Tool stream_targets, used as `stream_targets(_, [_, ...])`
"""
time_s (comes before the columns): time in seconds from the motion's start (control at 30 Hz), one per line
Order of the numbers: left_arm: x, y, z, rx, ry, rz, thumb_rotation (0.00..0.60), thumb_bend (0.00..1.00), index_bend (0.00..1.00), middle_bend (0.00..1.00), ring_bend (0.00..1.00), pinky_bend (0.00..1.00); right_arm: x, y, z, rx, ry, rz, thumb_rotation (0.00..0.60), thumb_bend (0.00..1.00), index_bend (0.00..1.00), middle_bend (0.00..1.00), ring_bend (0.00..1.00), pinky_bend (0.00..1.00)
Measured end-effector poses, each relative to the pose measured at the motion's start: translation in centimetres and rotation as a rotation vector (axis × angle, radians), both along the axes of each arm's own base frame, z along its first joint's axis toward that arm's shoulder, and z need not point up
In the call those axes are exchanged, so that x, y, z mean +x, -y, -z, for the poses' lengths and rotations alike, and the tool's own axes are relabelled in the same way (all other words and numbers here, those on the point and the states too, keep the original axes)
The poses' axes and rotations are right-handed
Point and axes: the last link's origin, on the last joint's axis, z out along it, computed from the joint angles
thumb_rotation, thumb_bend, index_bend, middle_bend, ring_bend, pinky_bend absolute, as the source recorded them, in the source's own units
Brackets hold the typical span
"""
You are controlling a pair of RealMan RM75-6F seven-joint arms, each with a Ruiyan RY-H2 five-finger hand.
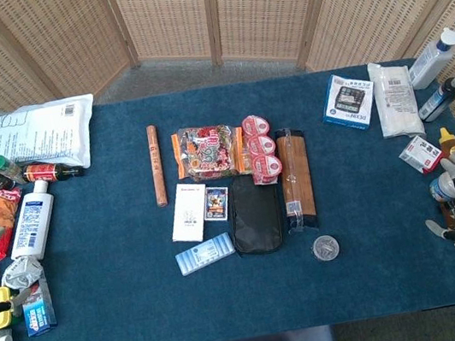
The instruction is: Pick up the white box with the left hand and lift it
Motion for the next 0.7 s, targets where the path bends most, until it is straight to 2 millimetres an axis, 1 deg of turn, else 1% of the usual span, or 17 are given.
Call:
stream_targets(0.23, [0.1,-0.4,0.4,-0.016,-0.007,0.011,0.562,0.0,0.0,0.08,0.0,0.0,0.1,-0.2,0.2,0.009,0.011,-0.005,0.536,0.03,0.0,0.0,0.0,0.0])
stream_targets(0.37, [0.6,-1.4,0.4,-0.028,-0.032,0.033,0.568,0.0,0.0,0.08,0.0,0.0,0.0,-0.5,0.2,0.006,0.02,-0.007,0.541,0.03,0.0,0.0,0.0,0.0])
stream_targets(0.47, [1.2,-2.7,0.5,-0.041,-0.048,0.061,0.598,0.0,0.0,0.08,0.0,0.0,-0.1,-0.8,0.2,0.008,0.026,-0.006,0.537,0.03,0.0,0.0,0.0,0.0])
stream_targets(0.57, [1.8,-4.3,0.7,-0.061,-0.074,0.088,0.6,0.0,0.0,0.08,0.0,0.0,-0.3,-1.1,0.1,0.007,0.029,0.001,0.54,0.03,0.0,0.0,0.0,0.0])
stream_targets(0.7, [3.1,-6.9,1.6,-0.096,-0.132,0.139,0.6,0.0,0.0,0.07,0.0,0.0,-0.5,-1.5,-0.3,-0.005,0.029,0.012,0.537,0.03,0.0,0.0,0.0,0.0])
